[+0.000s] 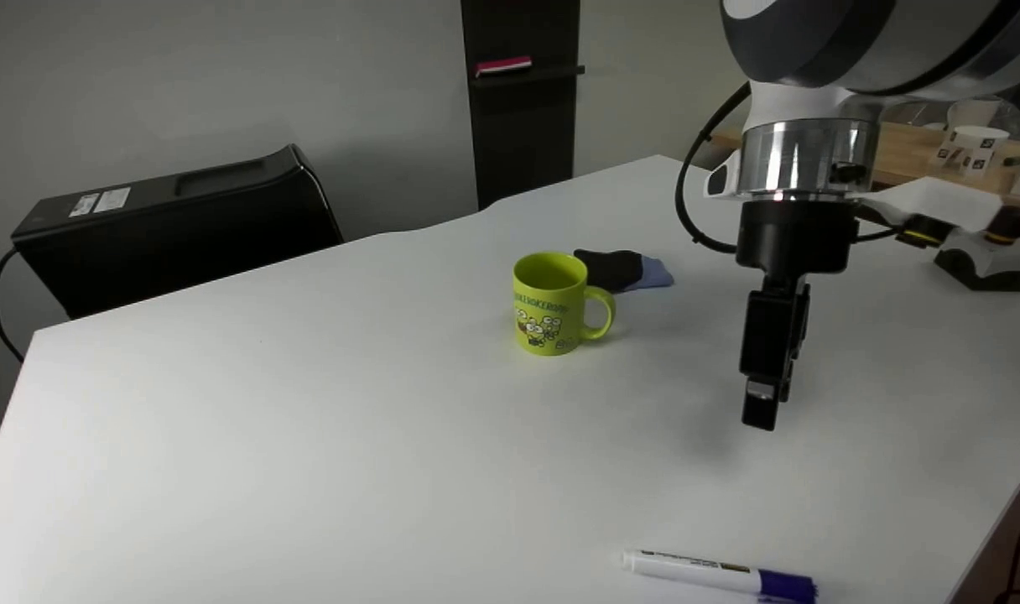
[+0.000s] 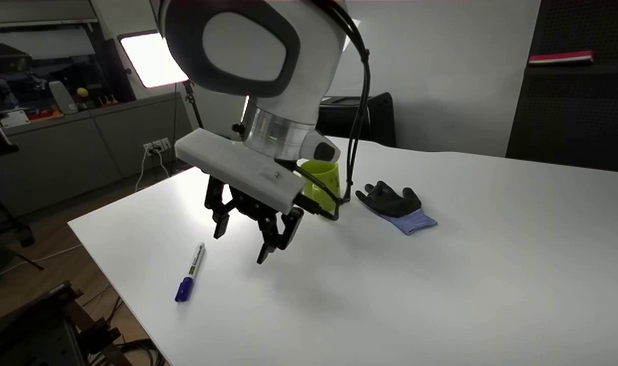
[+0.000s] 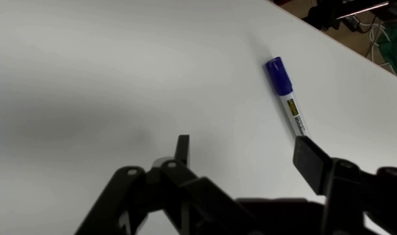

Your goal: Take the marker out of the green bowl

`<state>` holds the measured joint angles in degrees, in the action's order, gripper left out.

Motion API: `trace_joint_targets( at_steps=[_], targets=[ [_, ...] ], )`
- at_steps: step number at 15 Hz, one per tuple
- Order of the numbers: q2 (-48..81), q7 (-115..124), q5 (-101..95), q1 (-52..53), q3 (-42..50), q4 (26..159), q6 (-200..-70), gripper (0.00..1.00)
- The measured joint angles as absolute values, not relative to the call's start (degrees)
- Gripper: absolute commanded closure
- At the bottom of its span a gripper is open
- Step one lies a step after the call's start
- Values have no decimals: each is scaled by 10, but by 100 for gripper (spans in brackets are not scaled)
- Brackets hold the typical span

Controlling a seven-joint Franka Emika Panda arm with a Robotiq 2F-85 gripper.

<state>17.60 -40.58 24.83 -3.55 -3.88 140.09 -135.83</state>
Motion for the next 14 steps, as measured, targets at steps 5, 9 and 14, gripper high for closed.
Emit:
trace_joint_targets(
  at_steps=[5,9,14],
  targets=[
    [115,-262,116,9,-43,1376,-1384,0],
    [60,-161,70,42,-55,1362,-1386,0],
    [26,-2,21,50,-54,1363,-1420,0]
  ],
)
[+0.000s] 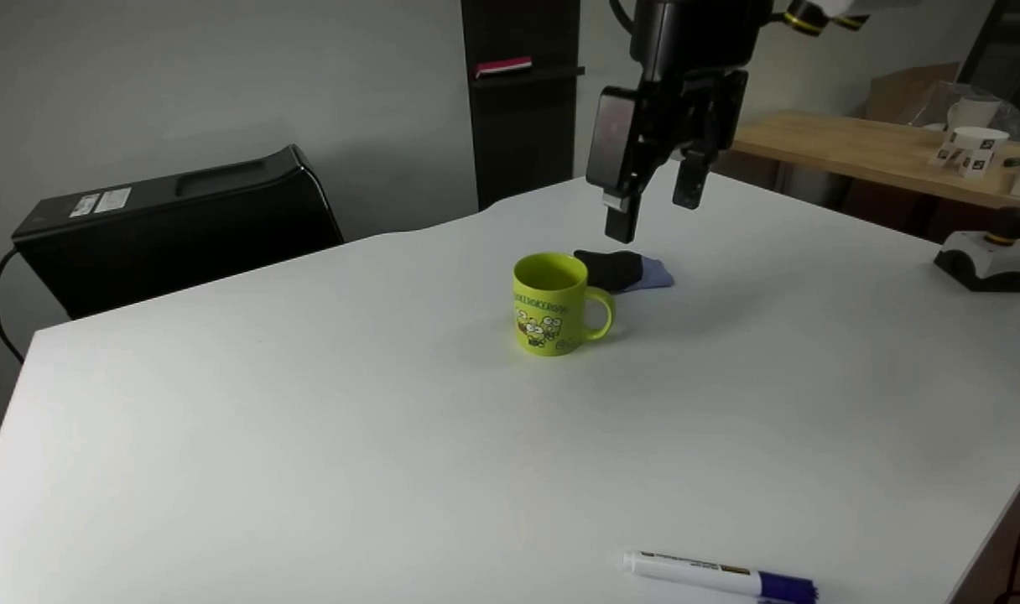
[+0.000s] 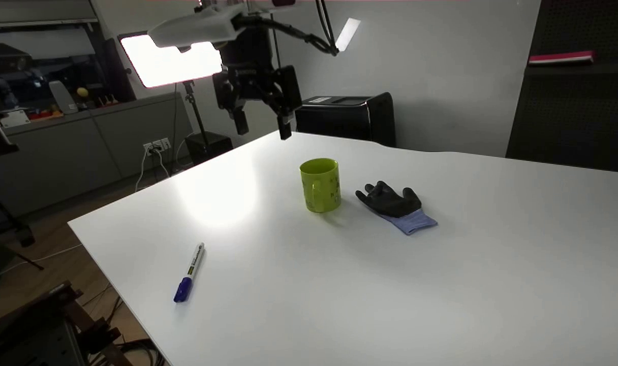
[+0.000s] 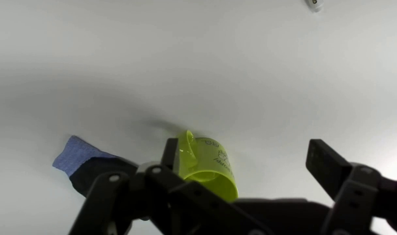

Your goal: Take the marker out of the green bowl

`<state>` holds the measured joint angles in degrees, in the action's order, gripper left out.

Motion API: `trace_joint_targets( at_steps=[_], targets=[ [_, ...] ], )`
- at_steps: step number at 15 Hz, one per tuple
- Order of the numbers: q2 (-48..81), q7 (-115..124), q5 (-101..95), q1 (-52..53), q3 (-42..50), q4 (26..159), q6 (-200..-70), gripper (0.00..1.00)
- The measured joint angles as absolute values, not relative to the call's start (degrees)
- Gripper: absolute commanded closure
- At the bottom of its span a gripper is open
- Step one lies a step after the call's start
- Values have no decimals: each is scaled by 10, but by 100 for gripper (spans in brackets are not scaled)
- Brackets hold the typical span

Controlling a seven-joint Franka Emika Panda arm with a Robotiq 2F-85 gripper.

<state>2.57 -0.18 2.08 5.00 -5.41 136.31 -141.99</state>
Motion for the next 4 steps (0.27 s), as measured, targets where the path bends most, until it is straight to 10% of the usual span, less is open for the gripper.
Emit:
trace_joint_targets(
  at_steps=[4],
  targets=[
    [14,66,-8,50,-51,1366,-1420,0]
  ],
)
